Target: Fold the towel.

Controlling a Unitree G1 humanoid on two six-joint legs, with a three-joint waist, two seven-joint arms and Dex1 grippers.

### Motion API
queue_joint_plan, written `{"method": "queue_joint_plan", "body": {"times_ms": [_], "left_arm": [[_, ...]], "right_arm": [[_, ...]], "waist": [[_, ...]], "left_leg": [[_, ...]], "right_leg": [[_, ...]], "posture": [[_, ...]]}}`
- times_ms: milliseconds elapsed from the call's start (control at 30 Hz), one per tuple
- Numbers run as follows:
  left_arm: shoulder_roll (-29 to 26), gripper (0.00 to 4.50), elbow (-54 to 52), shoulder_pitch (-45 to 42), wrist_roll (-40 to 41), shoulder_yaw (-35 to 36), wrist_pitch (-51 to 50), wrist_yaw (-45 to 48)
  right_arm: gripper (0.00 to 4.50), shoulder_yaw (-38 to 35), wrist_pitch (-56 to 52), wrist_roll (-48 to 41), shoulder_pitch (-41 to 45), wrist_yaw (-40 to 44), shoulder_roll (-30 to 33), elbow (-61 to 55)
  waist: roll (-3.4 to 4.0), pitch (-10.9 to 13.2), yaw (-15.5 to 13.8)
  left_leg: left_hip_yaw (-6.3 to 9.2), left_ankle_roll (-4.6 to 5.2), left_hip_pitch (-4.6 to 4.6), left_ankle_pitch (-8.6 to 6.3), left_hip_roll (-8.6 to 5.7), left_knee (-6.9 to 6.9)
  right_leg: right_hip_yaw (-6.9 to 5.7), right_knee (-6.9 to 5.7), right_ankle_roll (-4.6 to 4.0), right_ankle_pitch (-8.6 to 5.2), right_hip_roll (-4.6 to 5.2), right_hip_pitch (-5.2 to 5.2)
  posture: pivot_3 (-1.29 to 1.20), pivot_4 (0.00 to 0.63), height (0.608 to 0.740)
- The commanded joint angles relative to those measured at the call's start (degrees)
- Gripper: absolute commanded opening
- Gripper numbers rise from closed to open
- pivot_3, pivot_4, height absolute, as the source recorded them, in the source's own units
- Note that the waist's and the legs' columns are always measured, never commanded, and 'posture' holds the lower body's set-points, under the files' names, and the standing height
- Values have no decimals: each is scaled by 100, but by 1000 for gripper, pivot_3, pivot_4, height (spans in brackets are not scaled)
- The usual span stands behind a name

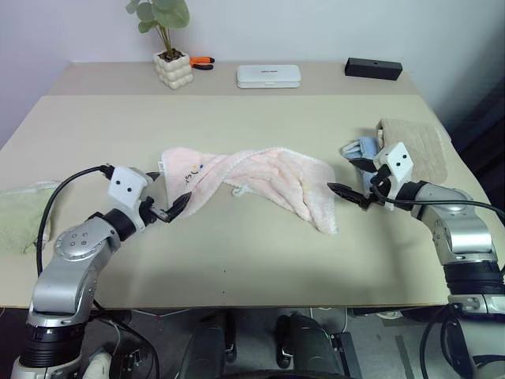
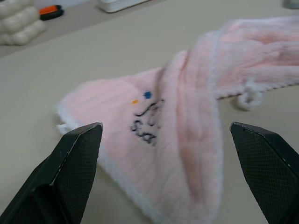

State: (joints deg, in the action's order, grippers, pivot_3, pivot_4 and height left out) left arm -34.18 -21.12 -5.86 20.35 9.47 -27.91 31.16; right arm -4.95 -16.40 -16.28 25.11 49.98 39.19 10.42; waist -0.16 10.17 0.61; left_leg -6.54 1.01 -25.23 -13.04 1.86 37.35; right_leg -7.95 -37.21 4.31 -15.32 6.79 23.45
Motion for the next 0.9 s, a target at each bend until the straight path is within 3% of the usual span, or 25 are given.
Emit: {"method": "queue_joint_plan", "body": {"times_ms": [33,300,800,900], "left_arm": [[-234,4460,-276,-112,-136,-374,171,392],[-642,4460,249,-480,-884,-1064,689,812],[-1237,4460,633,-143,-1020,-880,381,1318],[-1108,3582,938,-222,-953,-816,494,1281]], "right_arm": [[4500,-109,-121,-69,-2,-192,-85,-413],[4500,-27,-420,-159,-105,-576,-472,-821],[4500,78,-708,-225,-213,-930,-751,-1452],[4500,104,-750,-243,-250,-988,-767,-1570]], "waist": [[0,0,0],[0,0,-1],[1,0,12],[2,1,11]], "left_leg": [[0,0,0,0,0,0],[-1,-1,1,1,0,1],[-1,-2,-1,1,1,-1],[-1,-2,0,1,2,-1]], "right_leg": [[0,0,0,0,0,0],[0,-1,0,0,-1,0],[2,-1,1,-1,-1,4],[2,-3,1,-1,-1,5]], "posture": [[0,150,740],[0,150,740],[0,150,740],[0,150,740]]}}
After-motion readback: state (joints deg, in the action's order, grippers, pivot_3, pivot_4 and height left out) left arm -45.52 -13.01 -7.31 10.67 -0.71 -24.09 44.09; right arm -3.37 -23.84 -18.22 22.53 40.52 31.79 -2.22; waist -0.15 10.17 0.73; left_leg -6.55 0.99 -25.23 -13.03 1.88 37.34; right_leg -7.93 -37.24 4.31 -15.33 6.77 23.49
